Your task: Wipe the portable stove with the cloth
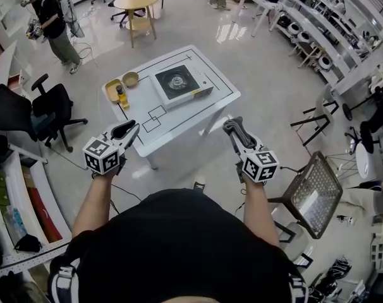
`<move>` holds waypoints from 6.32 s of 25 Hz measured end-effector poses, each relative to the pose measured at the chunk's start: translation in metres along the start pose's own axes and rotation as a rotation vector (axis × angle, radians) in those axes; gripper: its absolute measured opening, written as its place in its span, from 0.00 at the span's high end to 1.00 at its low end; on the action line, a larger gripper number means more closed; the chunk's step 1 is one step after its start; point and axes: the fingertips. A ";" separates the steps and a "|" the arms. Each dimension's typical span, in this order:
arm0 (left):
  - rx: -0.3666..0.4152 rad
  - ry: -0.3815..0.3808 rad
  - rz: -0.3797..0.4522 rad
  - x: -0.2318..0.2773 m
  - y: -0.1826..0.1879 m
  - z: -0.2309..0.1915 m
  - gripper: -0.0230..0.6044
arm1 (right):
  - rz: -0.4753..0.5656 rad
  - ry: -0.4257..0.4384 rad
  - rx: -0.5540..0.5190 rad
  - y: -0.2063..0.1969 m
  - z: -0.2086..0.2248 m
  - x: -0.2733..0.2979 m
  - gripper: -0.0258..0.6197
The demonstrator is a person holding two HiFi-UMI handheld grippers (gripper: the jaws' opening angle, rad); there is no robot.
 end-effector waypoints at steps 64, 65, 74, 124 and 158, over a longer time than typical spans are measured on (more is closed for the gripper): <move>-0.126 0.260 -0.046 0.284 0.058 -0.019 0.85 | -0.144 0.345 -0.034 0.045 0.283 0.210 0.78; -0.130 0.262 -0.043 0.282 0.057 -0.023 0.85 | -0.144 0.348 -0.036 0.046 0.280 0.212 0.78; -0.146 0.226 -0.030 0.291 0.059 -0.057 0.85 | -0.181 0.323 -0.069 0.048 0.267 0.238 0.78; -0.244 0.122 -0.116 0.309 -0.001 -0.279 0.87 | -0.535 0.069 -0.306 -0.033 0.246 0.474 0.78; -0.352 0.146 -0.193 0.332 -0.071 -0.292 0.87 | -0.693 0.141 -0.807 -0.142 0.184 0.529 0.78</move>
Point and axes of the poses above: the fingertips, and each gripper's own axes: x forward along the fingers, z to its right, y out of its top, and after that the axes turned 5 degrees about -z, right-handed
